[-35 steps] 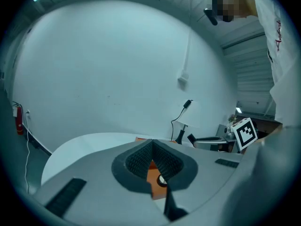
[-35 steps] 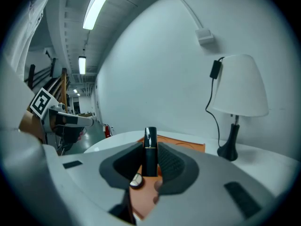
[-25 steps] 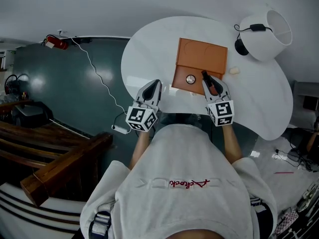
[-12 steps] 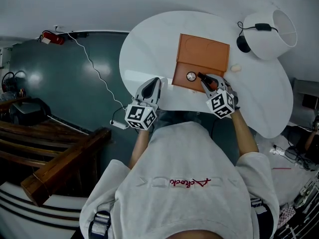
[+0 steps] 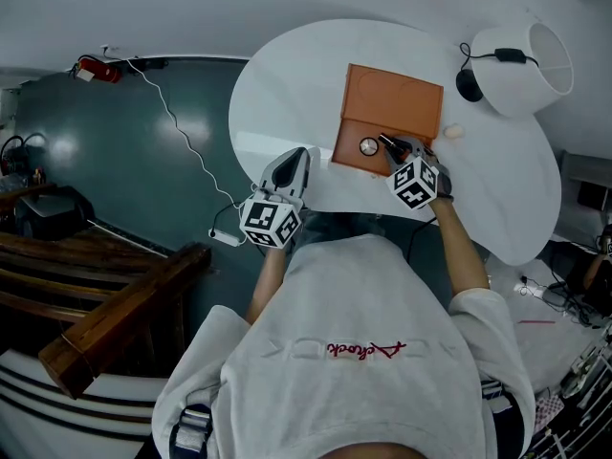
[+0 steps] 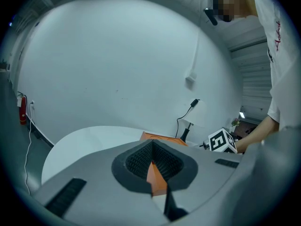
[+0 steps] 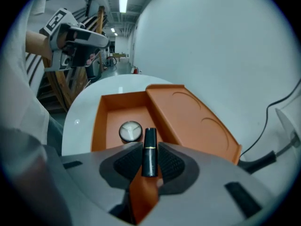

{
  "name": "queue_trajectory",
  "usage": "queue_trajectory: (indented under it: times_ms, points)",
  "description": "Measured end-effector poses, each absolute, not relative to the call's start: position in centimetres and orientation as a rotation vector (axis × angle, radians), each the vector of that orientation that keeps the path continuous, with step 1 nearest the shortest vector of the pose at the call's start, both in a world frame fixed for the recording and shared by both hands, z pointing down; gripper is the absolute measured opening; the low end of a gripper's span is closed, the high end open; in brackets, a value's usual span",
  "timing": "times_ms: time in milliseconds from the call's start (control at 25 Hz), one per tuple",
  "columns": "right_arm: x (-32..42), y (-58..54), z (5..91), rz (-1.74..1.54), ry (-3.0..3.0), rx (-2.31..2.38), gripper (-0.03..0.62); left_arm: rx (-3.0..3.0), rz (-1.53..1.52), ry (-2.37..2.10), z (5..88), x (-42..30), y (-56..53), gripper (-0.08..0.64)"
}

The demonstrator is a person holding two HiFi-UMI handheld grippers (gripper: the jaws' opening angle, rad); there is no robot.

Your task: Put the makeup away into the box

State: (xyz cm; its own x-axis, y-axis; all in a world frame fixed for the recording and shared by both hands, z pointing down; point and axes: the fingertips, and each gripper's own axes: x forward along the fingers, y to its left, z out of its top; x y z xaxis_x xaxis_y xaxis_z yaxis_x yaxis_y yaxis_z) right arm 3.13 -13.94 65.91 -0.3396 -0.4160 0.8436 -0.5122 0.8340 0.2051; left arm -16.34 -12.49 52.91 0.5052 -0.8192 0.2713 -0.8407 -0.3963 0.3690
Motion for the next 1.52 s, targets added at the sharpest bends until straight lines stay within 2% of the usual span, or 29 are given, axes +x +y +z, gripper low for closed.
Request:
queue_trajectory:
  times_ms: [560, 720, 960, 1040, 1120, 1200, 1360, 1520]
  points:
    - [3.4, -13.3, 69.5, 0.133, -1.775, 0.555, 0.114, 2.284, 0.052, -1.373, 52.9, -17.4, -12.2, 0.009]
    - [3.4, -13.3, 69.4, 0.148, -1.794, 0.551, 0.179, 2.285, 0.053, -1.377, 53.0, -17.5, -12.1, 0.009]
    - [3.4, -13.3, 67.6, 0.063, -1.821, 0.617, 0.179, 2.298, 0.050, -1.363, 52.7, -17.0, -12.0, 0.009]
    - [3.4, -13.3, 66.6, 0.007, -1.839, 0.649, 0.148, 2.305, 0.048, -1.358, 52.6, -16.7, -12.0, 0.009]
    - [3.5, -13.4, 65.6, -0.059, -1.850, 0.688, 0.063, 2.314, 0.045, -1.352, 52.4, -16.4, -12.1, 0.009]
    - [3.5, -13.2, 65.0, -0.108, -1.861, 0.712, 0.030, 2.324, 0.044, -1.344, 52.2, -16.0, -12.1, 0.009]
    - [3.3, -12.9, 64.0, -0.073, -1.930, 0.803, 0.022, 2.345, 0.050, -1.327, 51.9, -15.2, -12.1, 0.009]
    - [3.5, -13.4, 60.2, 0.173, -2.137, 1.074, 0.021, 2.375, 0.060, -1.299, 51.5, -14.2, -12.4, 0.009]
